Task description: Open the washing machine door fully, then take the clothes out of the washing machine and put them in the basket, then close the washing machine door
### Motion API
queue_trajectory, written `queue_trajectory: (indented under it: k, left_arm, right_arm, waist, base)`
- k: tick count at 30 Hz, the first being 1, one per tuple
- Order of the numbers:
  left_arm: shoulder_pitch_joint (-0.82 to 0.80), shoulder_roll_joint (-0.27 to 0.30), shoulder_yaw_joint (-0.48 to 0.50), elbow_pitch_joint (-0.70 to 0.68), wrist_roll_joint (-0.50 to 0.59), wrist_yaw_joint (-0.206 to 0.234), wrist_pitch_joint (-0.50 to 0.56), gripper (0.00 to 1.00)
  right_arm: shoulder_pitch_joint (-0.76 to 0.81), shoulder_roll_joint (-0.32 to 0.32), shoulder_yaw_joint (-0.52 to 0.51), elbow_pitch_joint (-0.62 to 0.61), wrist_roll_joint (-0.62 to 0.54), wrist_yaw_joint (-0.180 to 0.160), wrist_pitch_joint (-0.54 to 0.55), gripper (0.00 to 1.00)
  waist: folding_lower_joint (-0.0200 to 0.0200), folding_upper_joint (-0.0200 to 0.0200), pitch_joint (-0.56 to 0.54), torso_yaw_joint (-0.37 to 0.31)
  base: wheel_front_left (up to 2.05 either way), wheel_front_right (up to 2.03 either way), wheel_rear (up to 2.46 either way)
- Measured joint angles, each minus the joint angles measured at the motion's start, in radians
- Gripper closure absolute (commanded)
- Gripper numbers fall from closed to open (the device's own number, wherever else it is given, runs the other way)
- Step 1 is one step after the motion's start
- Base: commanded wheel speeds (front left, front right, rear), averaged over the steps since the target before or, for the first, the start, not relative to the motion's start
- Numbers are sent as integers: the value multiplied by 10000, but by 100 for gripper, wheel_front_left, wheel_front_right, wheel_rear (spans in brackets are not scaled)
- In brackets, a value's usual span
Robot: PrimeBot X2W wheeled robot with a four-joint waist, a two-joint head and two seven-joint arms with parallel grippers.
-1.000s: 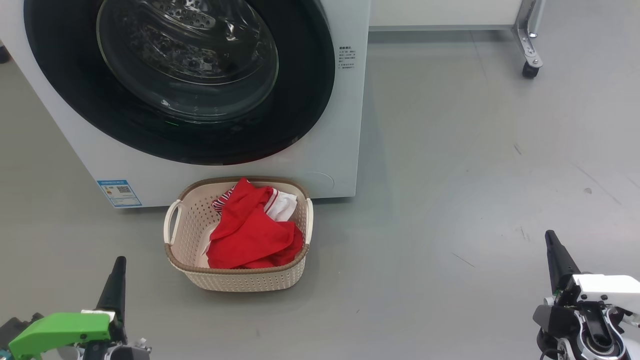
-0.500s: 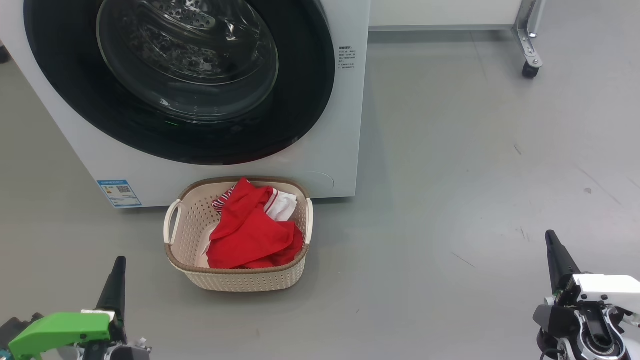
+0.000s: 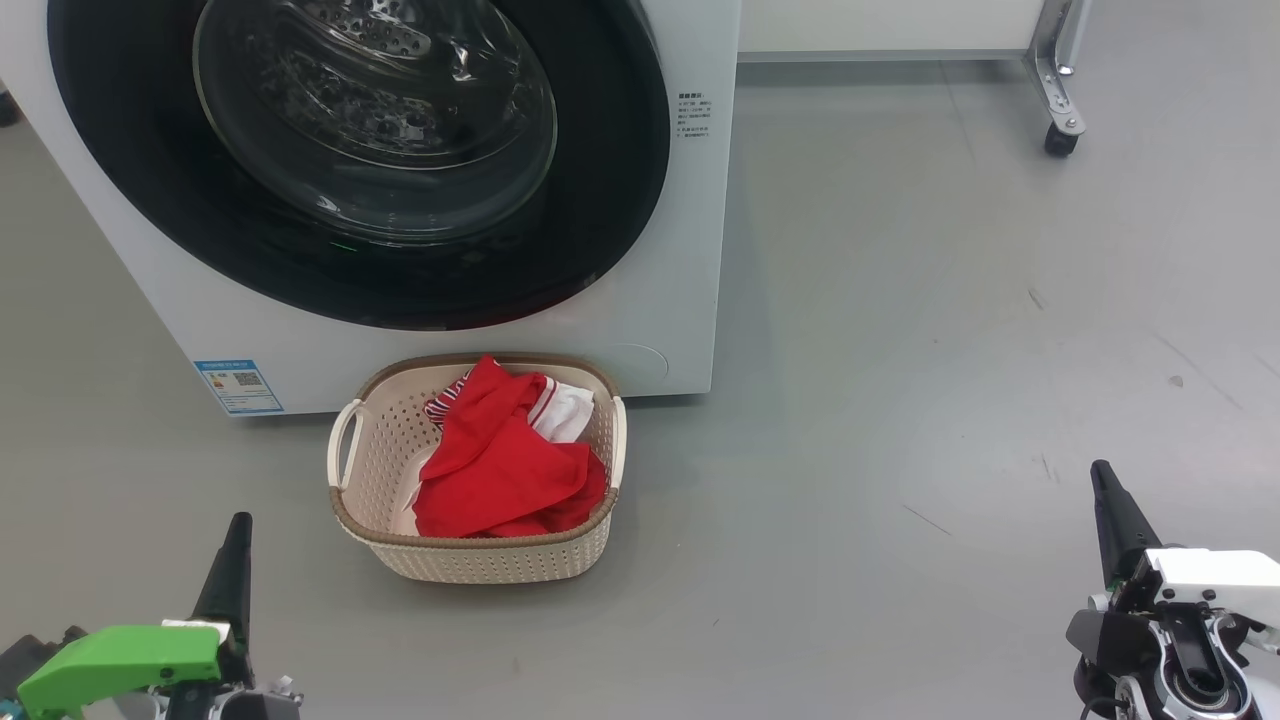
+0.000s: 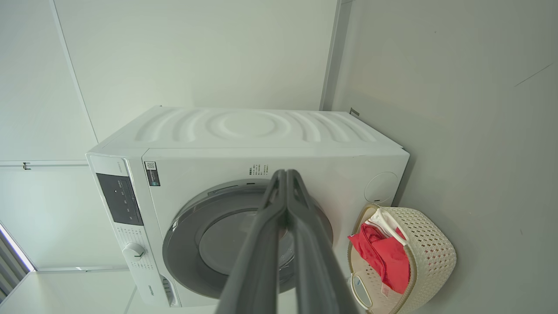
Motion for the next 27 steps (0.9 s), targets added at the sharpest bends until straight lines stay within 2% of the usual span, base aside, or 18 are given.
queue_trajectory:
  k: [27]
  left_arm:
    - [-3, -10, 19, 0, 0, 0, 79, 100]
  right_arm:
    - [-1, 0, -2, 0, 0, 0, 27, 100]
  waist:
    - [0, 0, 0, 0]
  base:
    - [0, 0, 0]
